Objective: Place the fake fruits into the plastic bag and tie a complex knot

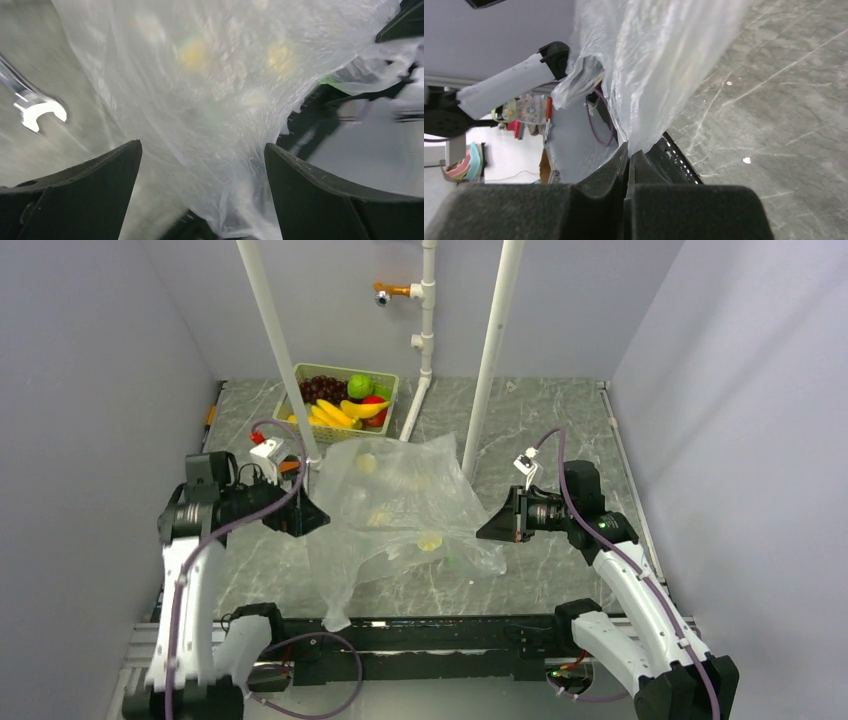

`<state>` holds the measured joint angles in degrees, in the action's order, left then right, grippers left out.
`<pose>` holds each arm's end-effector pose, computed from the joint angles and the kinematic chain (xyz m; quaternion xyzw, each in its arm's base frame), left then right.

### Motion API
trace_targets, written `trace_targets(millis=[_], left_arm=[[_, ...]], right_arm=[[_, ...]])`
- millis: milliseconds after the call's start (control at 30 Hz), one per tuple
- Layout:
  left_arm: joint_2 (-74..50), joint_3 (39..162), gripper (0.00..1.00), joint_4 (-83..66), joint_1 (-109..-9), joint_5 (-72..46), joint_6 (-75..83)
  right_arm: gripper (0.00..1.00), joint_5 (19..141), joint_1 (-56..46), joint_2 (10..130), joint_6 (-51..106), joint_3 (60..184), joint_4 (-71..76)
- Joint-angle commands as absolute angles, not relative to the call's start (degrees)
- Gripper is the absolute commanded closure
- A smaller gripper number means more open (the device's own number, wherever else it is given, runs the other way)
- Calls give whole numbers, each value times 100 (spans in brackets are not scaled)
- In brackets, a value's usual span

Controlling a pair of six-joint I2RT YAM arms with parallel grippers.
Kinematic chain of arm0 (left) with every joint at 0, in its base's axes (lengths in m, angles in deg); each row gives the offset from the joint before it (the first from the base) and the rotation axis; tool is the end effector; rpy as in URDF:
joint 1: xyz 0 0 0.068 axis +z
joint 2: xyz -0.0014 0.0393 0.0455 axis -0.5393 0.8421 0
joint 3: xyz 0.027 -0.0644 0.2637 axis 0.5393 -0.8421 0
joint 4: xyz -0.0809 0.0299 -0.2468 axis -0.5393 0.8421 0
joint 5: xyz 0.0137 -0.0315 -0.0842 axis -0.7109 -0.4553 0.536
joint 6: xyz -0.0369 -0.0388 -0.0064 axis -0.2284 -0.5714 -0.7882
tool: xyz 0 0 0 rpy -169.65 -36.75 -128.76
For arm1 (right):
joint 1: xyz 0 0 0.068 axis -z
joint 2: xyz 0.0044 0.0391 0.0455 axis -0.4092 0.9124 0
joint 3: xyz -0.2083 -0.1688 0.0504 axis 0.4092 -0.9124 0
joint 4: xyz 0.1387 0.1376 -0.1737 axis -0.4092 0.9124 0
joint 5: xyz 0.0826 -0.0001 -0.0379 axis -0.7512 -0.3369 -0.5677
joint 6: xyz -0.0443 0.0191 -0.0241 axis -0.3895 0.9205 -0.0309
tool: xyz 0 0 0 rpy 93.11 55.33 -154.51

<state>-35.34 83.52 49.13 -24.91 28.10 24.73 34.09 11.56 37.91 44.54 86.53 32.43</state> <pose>0.1602 -0.0055 0.3179 0.1413 0.8605 -0.3475 0.3447 0.1609 0.0654 0.2748 -0.1144 0.8209 0.5074 0.2359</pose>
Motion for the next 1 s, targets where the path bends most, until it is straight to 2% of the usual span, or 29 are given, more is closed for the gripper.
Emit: trace_targets(millis=[0,167,567,700,800,933,967], left_arm=[[-5086,8382,1,3979,-3149,2604,3619],[-5683,7367,1,2788,-4737,2123,4490],[-3700,7250,1,-278,-9729,-2001,5008],[-3080,7186,1,-1196,-10011,-2859,4912],[-2623,7330,1,-1332,-10001,-3631,4874],[-2559,7337,1,-1357,-9996,-3428,4870],[-2513,7389,4,-1290,-9996,-3322,4788]], right_arm=[[100,3002,1098,3715,4489,8890,3300],[100,2732,1016,3710,4552,8838,3187],[100,2945,844,3611,5539,8726,2062],[100,2575,834,3665,5372,8929,2163],[100,2252,828,3648,5028,9043,2519],[100,2237,795,3647,4812,9137,2805],[100,2180,787,3675,4905,9146,2710]])
